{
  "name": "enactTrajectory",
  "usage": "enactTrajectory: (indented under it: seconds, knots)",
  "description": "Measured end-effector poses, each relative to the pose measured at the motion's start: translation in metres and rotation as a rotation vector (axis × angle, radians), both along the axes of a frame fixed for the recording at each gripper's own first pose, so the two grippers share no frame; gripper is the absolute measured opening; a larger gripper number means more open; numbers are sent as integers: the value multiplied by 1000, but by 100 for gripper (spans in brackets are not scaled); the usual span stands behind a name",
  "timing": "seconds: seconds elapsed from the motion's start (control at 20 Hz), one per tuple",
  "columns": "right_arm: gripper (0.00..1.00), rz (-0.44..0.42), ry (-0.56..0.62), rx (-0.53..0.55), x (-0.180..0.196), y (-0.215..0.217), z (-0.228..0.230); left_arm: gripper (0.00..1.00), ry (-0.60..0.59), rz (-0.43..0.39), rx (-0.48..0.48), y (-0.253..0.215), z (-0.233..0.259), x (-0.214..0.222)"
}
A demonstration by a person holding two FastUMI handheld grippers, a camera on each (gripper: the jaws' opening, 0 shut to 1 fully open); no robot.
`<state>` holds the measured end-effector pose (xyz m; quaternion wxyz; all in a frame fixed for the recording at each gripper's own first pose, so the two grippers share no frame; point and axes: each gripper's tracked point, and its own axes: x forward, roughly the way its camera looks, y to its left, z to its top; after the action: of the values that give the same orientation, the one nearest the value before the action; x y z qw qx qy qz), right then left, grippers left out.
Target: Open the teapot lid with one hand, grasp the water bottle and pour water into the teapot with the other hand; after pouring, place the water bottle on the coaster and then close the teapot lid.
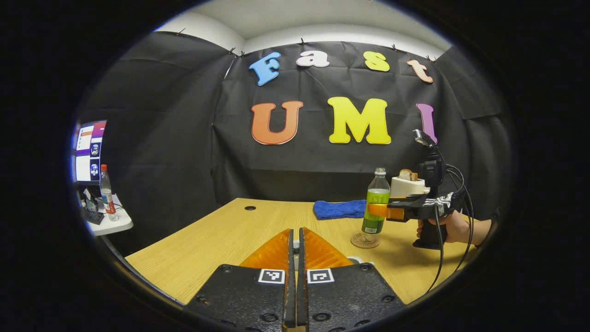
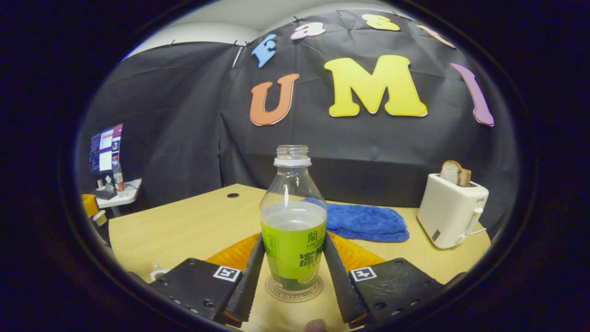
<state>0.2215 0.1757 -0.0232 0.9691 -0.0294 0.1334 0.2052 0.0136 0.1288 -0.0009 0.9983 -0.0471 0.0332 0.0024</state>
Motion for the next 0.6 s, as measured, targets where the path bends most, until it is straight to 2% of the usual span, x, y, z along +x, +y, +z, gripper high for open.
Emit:
enactTrajectory:
  seconds: [0.45, 0.55, 0.6]
  knots:
    - [72, -9, -7, -39, 5, 0, -18, 4, 25, -9, 13, -6, -11, 6]
    - [75, -9, -12, -42, 0, 1, -17, 4, 25, -17, 12, -11, -12, 7]
    - [81, -6, -14, -44, -1, 3, -19, 4, 26, -22, 13, -14, -12, 7]
